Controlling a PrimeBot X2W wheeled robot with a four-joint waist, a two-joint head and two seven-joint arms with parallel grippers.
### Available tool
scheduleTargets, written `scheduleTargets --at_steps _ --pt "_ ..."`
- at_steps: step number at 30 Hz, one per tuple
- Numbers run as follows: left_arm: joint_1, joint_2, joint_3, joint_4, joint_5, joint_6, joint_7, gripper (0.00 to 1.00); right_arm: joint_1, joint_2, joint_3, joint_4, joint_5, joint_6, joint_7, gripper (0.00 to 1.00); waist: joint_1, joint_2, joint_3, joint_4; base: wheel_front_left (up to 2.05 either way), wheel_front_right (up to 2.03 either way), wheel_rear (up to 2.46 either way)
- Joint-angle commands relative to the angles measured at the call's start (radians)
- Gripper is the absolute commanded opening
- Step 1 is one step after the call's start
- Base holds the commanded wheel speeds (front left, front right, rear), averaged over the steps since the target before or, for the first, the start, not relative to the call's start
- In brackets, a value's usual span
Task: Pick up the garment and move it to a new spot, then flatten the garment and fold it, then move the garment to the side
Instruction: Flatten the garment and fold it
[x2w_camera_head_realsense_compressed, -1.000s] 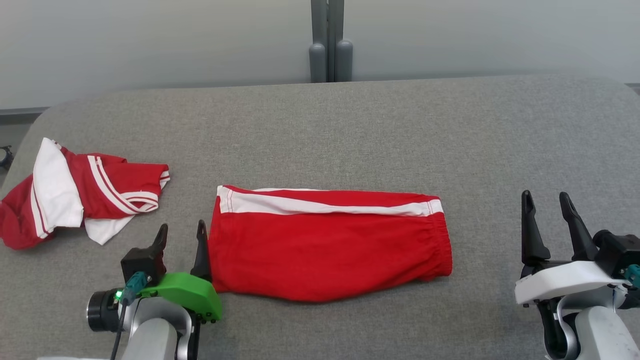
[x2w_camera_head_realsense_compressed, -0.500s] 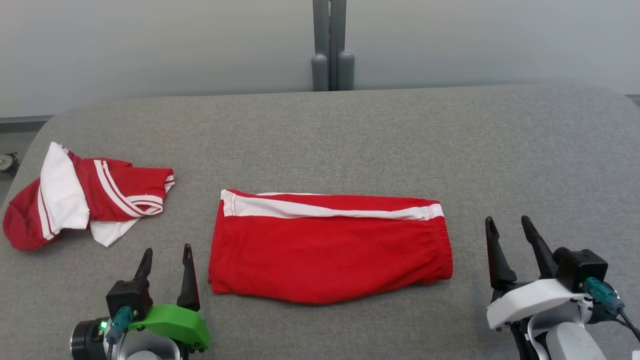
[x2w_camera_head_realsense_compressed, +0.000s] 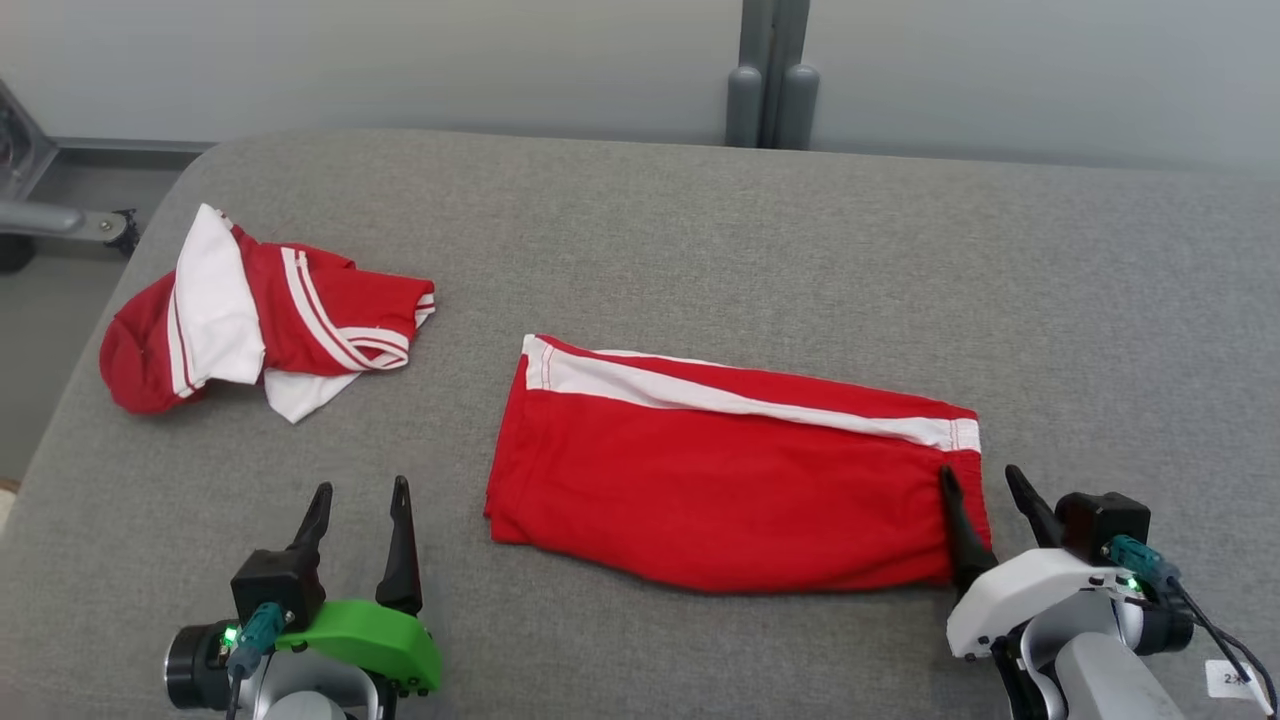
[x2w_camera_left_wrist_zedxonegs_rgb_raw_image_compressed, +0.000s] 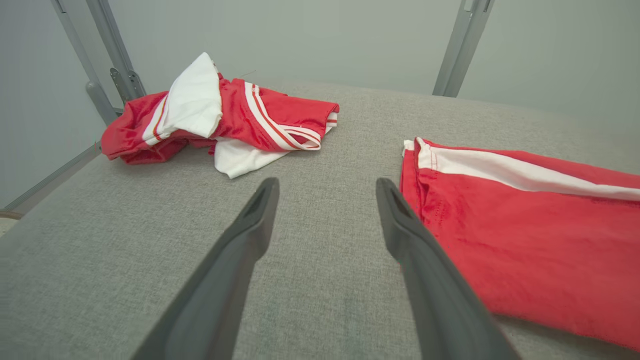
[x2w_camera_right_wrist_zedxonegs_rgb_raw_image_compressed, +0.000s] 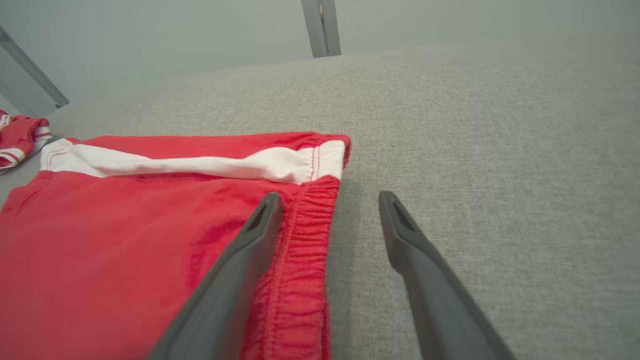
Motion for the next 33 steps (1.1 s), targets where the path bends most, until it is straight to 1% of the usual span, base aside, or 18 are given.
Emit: scheduleTargets --at_steps 1,4,5,7,10,11,12,13,14,15,18,20,25,30,33 --pt "-0.019 0.001 0.001 -0.004 -0.011 0.006 -0.003 1.0 -0.028 0.001 -0.018 0.057 -0.011 0.0 -0.003 1.0 0.0 0.0 0.04 0.049 0.0 0.0 0.0" --pt "-0.018 0.001 0.0 -0.007 -0.014 0.007 -0.003 1.0 -0.066 0.005 -0.02 0.159 -0.018 0.0 -0.003 1.0 0.0 0.0 0.056 0.066 0.0 0.0 0.0" --pt "-0.02 0.001 -0.002 -0.011 -0.014 0.007 -0.003 1.0 -0.088 0.006 -0.006 0.223 -0.009 0.0 -0.002 1.0 0.0 0.0 0.065 0.073 0.0 0.0 0.0" --pt "-0.023 0.001 -0.004 -0.014 -0.016 0.011 -0.003 1.0 -0.103 0.008 0.034 0.28 0.008 0.0 0.001 1.0 0.0 0.0 0.069 0.078 0.0 0.0 0.0" --pt "-0.029 0.001 -0.013 -0.021 -0.014 0.016 -0.003 1.0 -0.112 0.014 0.102 0.344 0.078 0.001 0.008 1.0 0.0 0.0 0.075 0.083 0.0 0.0 0.0" --pt "-0.029 0.001 -0.015 -0.023 -0.015 0.015 -0.003 1.0 -0.114 0.018 0.128 0.36 0.101 0.002 0.009 0.96 0.0 0.0 0.077 0.084 0.0 0.0 0.0" --pt "-0.03 0.001 -0.018 -0.024 -0.013 0.015 -0.003 1.0 -0.116 0.021 0.151 0.373 0.127 0.003 0.011 0.73 0.0 0.0 0.077 0.084 0.0 0.0 0.0" --pt "-0.031 0.001 -0.021 -0.025 -0.014 0.016 -0.003 1.0 -0.119 0.023 0.169 0.382 0.14 0.004 0.011 0.4 0.0 0.0 0.078 0.084 0.0 0.0 0.0" --pt "-0.031 0.001 -0.021 -0.025 -0.014 0.016 -0.003 1.0 -0.119 0.023 0.169 0.382 0.14 0.004 0.011 0.4 0.0 0.0 0.078 0.084 0.0 0.0 0.0" --pt "-0.033 0.001 -0.024 -0.028 -0.015 0.015 -0.003 1.0 -0.121 0.025 0.185 0.391 0.156 0.004 0.012 0.0 0.0 0.0 0.078 0.083 0.0 0.0 0.0" --pt "-0.037 0.001 -0.029 -0.031 -0.017 0.015 -0.003 1.0 -0.138 0.015 0.186 0.385 0.196 0.0 0.011 0.0 0.0 0.0 0.076 0.079 0.0 0.0 0.0" --pt "-0.036 0.001 -0.03 -0.034 -0.017 0.014 -0.003 1.0 -0.146 0.001 0.163 0.362 0.218 0.0 0.007 0.0 0.0 0.0 0.073 0.072 0.0 0.0 0.0" --pt "-0.027 0.001 -0.036 -0.035 -0.021 0.011 -0.003 1.0 -0.154 -0.089 0.079 0.32 0.251 -0.002 0.0 0.0 0.0 0.0 0.063 0.04 0.0 0.0 0.0" --pt "-0.023 0.002 -0.052 -0.036 -0.033 0.014 -0.003 1.0 -0.178 -0.174 0.023 0.306 0.246 -0.001 -0.001 0.0 0.0 0.0 0.057 0.0 0.0 0.0 0.0" --pt "-0.025 0.002 -0.062 -0.036 -0.039 0.021 -0.003 1.0 -0.194 -0.194 0.019 0.297 0.263 -0.001 -0.001 0.0 0.0 0.0 0.056 -0.02 0.0 0.0 0.0"
